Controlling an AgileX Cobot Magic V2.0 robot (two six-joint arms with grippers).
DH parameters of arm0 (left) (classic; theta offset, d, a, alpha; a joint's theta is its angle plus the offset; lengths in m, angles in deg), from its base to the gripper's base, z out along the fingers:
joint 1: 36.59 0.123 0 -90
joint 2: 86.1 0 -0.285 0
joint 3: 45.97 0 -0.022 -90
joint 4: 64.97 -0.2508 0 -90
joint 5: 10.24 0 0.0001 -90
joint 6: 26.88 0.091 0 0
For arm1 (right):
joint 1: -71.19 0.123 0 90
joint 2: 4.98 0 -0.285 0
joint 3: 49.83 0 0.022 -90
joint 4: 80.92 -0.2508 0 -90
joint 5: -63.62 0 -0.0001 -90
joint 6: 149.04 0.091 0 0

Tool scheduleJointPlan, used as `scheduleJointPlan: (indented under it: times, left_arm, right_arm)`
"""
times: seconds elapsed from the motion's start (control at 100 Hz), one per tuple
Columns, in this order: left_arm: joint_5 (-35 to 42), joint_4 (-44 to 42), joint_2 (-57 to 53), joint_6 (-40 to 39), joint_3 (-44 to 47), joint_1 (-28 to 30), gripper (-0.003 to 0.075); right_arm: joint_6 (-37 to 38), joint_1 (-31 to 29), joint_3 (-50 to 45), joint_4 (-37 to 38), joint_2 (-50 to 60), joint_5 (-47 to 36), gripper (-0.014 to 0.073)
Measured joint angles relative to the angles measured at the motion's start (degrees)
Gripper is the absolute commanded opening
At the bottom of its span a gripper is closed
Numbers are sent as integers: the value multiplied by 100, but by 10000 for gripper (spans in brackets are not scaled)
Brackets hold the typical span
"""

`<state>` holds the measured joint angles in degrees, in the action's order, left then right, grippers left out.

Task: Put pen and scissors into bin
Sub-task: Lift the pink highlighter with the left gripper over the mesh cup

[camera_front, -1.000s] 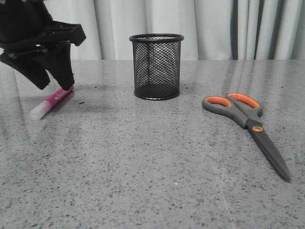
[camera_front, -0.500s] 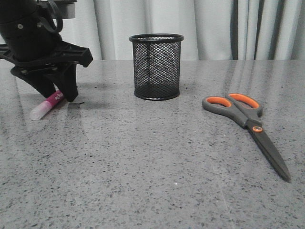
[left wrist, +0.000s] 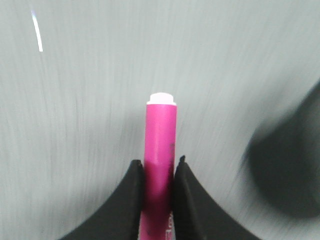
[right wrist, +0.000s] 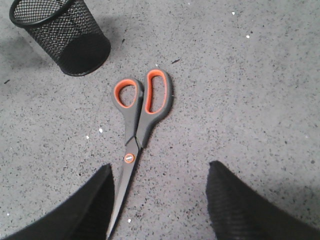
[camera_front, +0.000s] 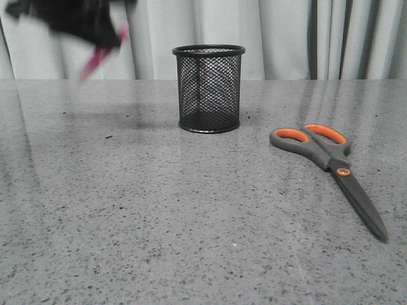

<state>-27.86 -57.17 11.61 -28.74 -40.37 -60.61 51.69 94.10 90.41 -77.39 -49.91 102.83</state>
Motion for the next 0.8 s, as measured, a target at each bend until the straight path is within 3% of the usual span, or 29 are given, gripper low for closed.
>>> scheduleJointPlan:
  times: [0.12, 0.26, 0.41, 0.8]
  left_arm:
    - [1682, 524, -401, 0, -10, -343, -19]
    - [2641, 681, -347, 0, -10, -1062, -19]
    - [3249, 690, 93, 0, -10, -1560, -19]
    - [3583, 784, 1067, 0, -10, -1600, -19]
  right_arm:
    - [0, 0, 0, 0, 0, -290, 374]
    - [0, 0, 0, 0, 0, -766, 374]
    - [0, 0, 0, 0, 0, -1105, 374]
    - [0, 0, 0, 0, 0, -1109, 374]
